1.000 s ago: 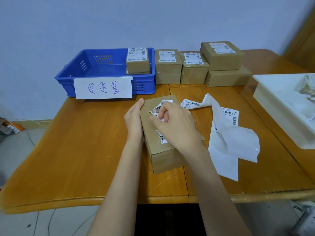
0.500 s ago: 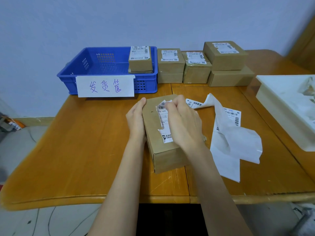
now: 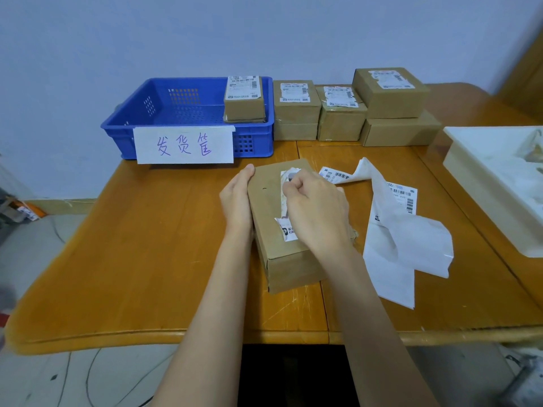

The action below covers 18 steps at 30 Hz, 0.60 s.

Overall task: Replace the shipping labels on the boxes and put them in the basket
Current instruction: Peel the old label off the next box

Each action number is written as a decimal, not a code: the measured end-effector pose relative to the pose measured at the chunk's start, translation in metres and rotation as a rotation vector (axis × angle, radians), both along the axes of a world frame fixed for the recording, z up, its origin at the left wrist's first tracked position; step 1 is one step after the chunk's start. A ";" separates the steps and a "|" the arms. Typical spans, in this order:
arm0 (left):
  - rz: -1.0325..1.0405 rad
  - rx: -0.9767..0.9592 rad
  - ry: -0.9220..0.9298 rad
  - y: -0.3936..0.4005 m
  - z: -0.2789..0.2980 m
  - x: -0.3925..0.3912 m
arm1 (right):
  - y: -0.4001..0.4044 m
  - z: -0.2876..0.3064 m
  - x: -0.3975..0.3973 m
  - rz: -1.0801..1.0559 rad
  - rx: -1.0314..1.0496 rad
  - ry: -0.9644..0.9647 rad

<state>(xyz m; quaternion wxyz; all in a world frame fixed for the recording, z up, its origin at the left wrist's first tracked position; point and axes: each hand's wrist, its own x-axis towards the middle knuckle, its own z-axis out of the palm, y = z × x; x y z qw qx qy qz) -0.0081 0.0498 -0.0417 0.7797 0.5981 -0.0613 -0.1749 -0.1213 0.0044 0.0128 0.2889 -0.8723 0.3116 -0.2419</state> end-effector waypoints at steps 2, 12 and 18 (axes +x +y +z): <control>-0.011 -0.005 0.014 -0.001 -0.001 0.000 | 0.001 0.003 -0.003 0.009 0.099 -0.055; 0.017 -0.026 0.081 -0.003 0.000 0.003 | 0.004 -0.001 -0.023 0.150 -0.073 0.067; -0.001 -0.008 0.068 -0.002 -0.002 0.001 | -0.002 -0.003 -0.026 0.172 0.029 0.032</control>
